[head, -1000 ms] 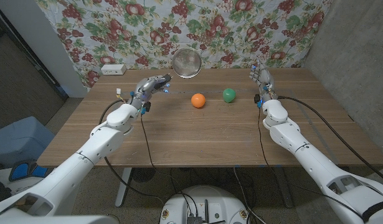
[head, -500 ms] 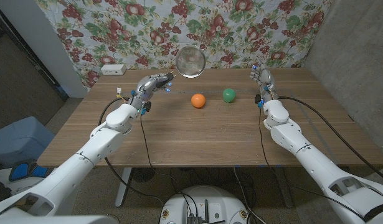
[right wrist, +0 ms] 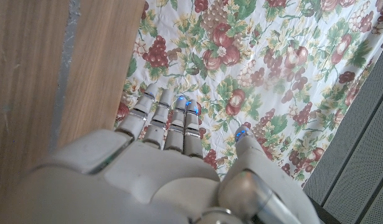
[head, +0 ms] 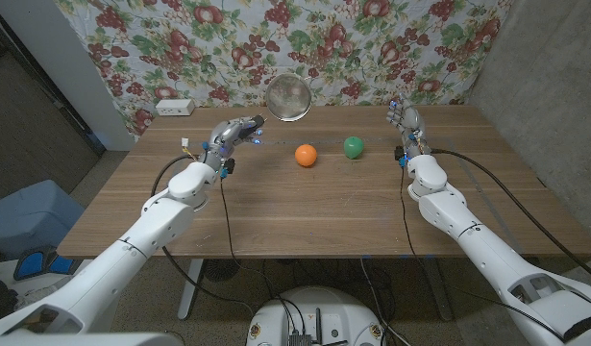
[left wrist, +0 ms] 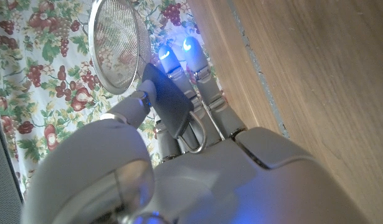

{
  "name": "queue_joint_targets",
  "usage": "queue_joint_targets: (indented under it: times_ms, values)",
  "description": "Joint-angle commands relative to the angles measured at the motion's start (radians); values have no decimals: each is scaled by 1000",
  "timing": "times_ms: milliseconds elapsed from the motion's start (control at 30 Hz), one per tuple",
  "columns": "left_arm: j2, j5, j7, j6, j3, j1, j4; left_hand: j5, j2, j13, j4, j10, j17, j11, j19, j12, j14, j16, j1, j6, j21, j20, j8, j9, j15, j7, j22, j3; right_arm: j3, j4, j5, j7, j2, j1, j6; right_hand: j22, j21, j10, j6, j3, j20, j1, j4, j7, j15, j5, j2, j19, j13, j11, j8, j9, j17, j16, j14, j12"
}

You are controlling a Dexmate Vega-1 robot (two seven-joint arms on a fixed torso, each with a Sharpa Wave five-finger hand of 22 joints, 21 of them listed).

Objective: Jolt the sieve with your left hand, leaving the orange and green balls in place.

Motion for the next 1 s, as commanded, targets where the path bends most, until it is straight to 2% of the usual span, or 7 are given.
queue_joint_targets:
  times_ms: [33,200,600,733,1000]
  values:
    - [-5,-60,144,206,-24,6,-83,-4,17,2,-2,82,3,-54,11,9,1,9,28,67,10,-65,4,5,-26,64,3,14,-2,17,1,1,6,12,0,3,4,1,4,3,-1,-6,-1,7,2,3,2,-5,1,6,-3,2,1,-1,2,9]
    - [4,-96,184,307,-27,-10,-103,-11,17,1,-13,88,5,-40,23,11,13,17,41,79,17,-59,1,2,-23,89,4,15,-6,26,-2,0,12,19,2,3,4,1,4,4,-1,-7,-1,7,3,3,2,-5,1,4,-3,2,1,-2,2,9]
    - [23,-182,285,526,-40,-47,-145,-19,10,0,-27,101,5,-28,39,12,26,25,65,95,28,-51,-5,-6,-24,118,4,19,-15,26,-11,-9,19,24,-3,3,4,1,4,6,-1,-8,-2,7,1,3,2,-5,1,4,-3,2,2,-3,2,8]
    - [31,-206,294,572,-41,-60,-147,-20,10,0,-26,102,4,-25,39,12,26,25,69,95,29,-49,-8,-8,-22,122,4,20,-17,21,-15,-14,20,22,-5,3,4,0,4,6,-1,-8,-2,7,2,3,2,-6,1,5,-3,2,2,-2,3,8]
    - [49,-228,273,595,-36,-76,-137,-21,8,0,-25,97,2,-24,39,9,23,23,72,93,31,-46,-12,-11,-20,124,4,22,-18,8,-20,-27,22,16,-10,3,4,-2,4,7,0,-9,-2,8,2,3,2,-6,1,6,-3,2,2,-3,3,7]
